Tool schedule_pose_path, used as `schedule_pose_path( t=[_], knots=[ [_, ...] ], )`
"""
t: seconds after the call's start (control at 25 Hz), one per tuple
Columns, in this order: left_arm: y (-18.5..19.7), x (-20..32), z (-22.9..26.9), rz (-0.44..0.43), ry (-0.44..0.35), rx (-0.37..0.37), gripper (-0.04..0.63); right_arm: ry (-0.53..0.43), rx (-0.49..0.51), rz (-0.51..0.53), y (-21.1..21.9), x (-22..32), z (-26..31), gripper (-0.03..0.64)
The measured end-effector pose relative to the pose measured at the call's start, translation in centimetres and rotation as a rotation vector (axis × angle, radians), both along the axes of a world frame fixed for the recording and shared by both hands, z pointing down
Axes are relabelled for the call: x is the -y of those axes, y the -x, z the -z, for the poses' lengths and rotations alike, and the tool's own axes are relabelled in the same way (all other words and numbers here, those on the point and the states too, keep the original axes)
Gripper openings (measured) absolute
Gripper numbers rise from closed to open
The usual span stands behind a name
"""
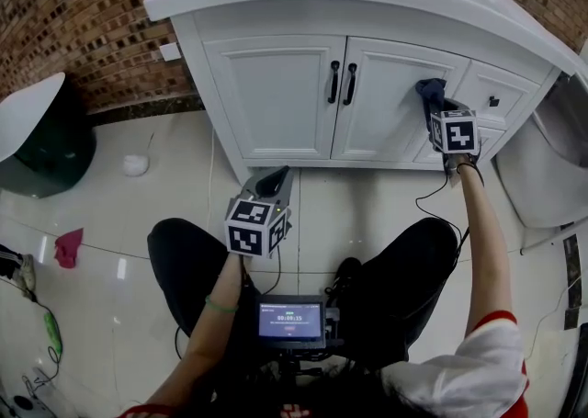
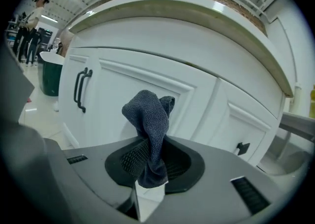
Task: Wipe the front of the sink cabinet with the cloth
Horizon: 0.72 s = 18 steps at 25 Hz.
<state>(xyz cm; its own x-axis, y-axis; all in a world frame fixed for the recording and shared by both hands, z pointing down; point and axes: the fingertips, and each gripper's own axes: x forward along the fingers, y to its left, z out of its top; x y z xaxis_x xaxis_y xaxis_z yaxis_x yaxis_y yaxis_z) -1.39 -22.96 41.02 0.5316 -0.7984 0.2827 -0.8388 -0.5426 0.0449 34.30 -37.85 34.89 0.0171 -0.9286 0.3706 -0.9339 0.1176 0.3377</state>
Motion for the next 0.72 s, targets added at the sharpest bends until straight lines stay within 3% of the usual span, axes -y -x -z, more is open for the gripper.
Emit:
schedule_pose_path(
  t=[0.16,0.32,0.52,0.72],
  knots=[
    [-0.6,-0.2,-0.3,-0.012,0.009,0.004,0.035,0.023,0.052,-0.100,-4.1,-0.7,-1.2,0.074],
    [-0.7,-0.3,-0.2,-0.016,0.009,0.008,0.035,0.023,0.128,-0.115,-4.3,-1.3,-1.6,0.074],
    [-0.3,-0.2,-0.1,-0.003,0.006,0.000,0.035,0.018,0.206,0.031,2.0,-1.5,-1.6,0.074],
    [-0.5,-0.4,-0.1,-0.005,0.008,-0.007,0.035,0.037,0.212,0.171,9.7,-1.1,-2.5,0.074]
  ],
)
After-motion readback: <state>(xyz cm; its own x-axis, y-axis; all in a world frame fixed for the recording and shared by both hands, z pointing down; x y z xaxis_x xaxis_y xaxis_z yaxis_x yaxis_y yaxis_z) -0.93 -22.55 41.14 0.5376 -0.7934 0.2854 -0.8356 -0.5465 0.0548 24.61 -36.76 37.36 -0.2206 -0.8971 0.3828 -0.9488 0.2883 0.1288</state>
